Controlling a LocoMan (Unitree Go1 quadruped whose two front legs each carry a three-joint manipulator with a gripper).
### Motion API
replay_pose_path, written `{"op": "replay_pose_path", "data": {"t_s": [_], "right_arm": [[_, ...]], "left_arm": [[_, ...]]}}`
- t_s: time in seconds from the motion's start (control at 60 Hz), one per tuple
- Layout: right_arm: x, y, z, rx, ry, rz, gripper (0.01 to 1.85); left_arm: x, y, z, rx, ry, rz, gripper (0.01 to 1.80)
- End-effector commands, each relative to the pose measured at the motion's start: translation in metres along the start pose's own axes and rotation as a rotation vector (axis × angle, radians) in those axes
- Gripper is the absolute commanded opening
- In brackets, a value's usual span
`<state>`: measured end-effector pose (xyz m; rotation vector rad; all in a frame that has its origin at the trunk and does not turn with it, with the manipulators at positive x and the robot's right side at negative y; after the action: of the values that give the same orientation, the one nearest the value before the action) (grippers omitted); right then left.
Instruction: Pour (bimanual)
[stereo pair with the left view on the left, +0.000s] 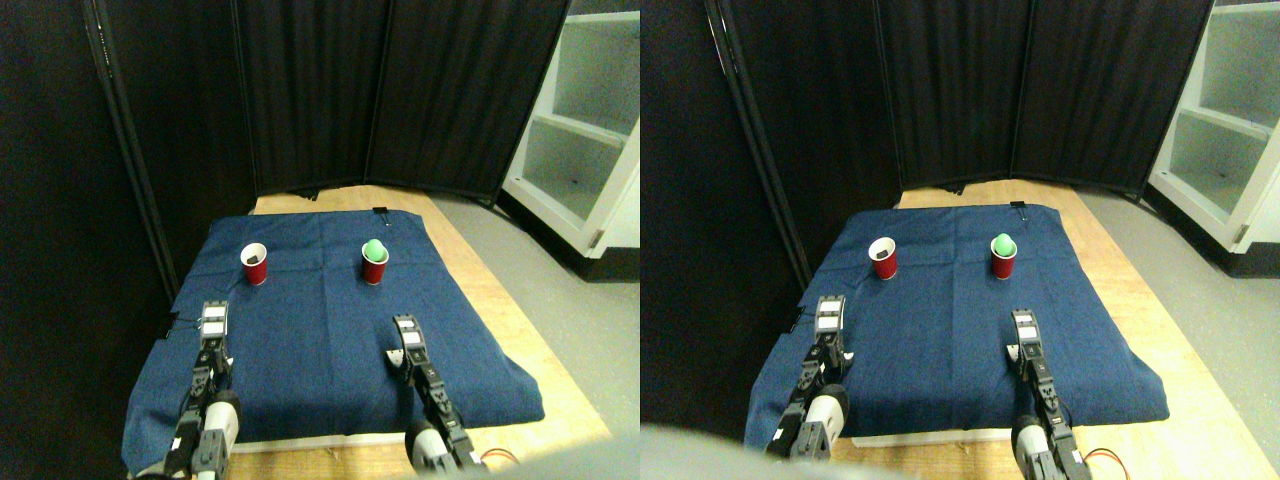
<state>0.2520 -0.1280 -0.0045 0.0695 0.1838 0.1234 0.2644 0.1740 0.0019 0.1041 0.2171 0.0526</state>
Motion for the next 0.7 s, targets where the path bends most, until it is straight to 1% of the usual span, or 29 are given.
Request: {"op": "replay_pose_path", "data": {"t_s": [0.017,0.033,0.067,0.1,0.133,0.15,0.167,0.183,0.217,0.25,0.267,0.317,0.333,0.367,0.383,0.4,0.5,0.533,0.617,0.7], "right_arm": [[0.004,0.0,0.003,0.003,-0.064,0.045,0.52],[0.004,0.0,0.003,0.003,-0.064,0.045,0.52],[0.007,-0.002,0.007,0.012,-0.092,0.069,0.51],[0.008,0.0,0.011,0.006,-0.111,0.07,0.51],[0.009,0.0,0.012,0.004,-0.118,0.073,0.5],[0.01,0.001,0.015,0.001,-0.129,0.078,0.49],[0.01,0.003,0.019,0.001,-0.137,0.076,0.49],[0.01,0.003,0.019,0.001,-0.137,0.076,0.49],[0.011,0.004,0.024,0.005,-0.148,0.078,0.47],[0.011,0.005,0.025,0.003,-0.152,0.078,0.47],[0.011,0.005,0.03,0.002,-0.183,0.097,0.45],[0.012,0.006,0.034,-0.009,-0.197,0.094,0.45],[0.012,0.006,0.036,-0.015,-0.224,0.106,0.44],[0.013,0.006,0.04,-0.022,-0.248,0.111,0.42],[0.013,0.006,0.04,-0.022,-0.248,0.111,0.42],[0.013,0.008,0.044,-0.008,-0.264,0.117,0.41],[0.014,0.008,0.051,0.004,-0.268,0.117,0.42],[0.016,0.007,0.052,0.005,-0.285,0.142,0.42],[0.019,0.007,0.056,0.007,-0.286,0.137,0.43],[0.023,0.006,0.058,0.031,-0.284,0.14,0.44]], "left_arm": [[0.003,0.0,0.009,0.0,-0.089,-0.048,0.89],[0.003,0.0,0.009,0.0,-0.089,-0.048,0.89],[0.004,0.0,0.009,-0.013,-0.123,-0.045,0.83],[0.006,0.0,0.01,-0.011,-0.14,-0.052,0.78],[0.006,0.0,0.011,-0.01,-0.144,-0.054,0.77],[0.008,0.0,0.011,-0.008,-0.153,-0.064,0.73],[0.01,0.0,0.013,-0.01,-0.176,-0.092,0.66],[0.01,0.0,0.013,-0.01,-0.176,-0.092,0.66],[0.013,0.0,0.015,-0.026,-0.197,-0.11,0.59],[0.014,0.0,0.016,-0.031,-0.199,-0.113,0.58],[0.016,0.0,0.019,-0.047,-0.213,-0.127,0.54],[0.018,0.0,0.021,-0.047,-0.226,-0.146,0.5],[0.019,0.0,0.023,-0.055,-0.232,-0.146,0.48],[0.02,0.0,0.026,-0.059,-0.239,-0.15,0.45],[0.02,0.0,0.026,-0.059,-0.239,-0.15,0.45],[0.022,0.0,0.029,-0.069,-0.25,-0.162,0.43],[0.025,0.0,0.036,-0.078,-0.267,-0.162,0.41],[0.026,-0.001,0.039,-0.077,-0.277,-0.154,0.41],[0.031,-0.004,0.045,-0.084,-0.298,-0.153,0.41],[0.034,-0.008,0.05,-0.12,-0.3,-0.139,0.4]]}}
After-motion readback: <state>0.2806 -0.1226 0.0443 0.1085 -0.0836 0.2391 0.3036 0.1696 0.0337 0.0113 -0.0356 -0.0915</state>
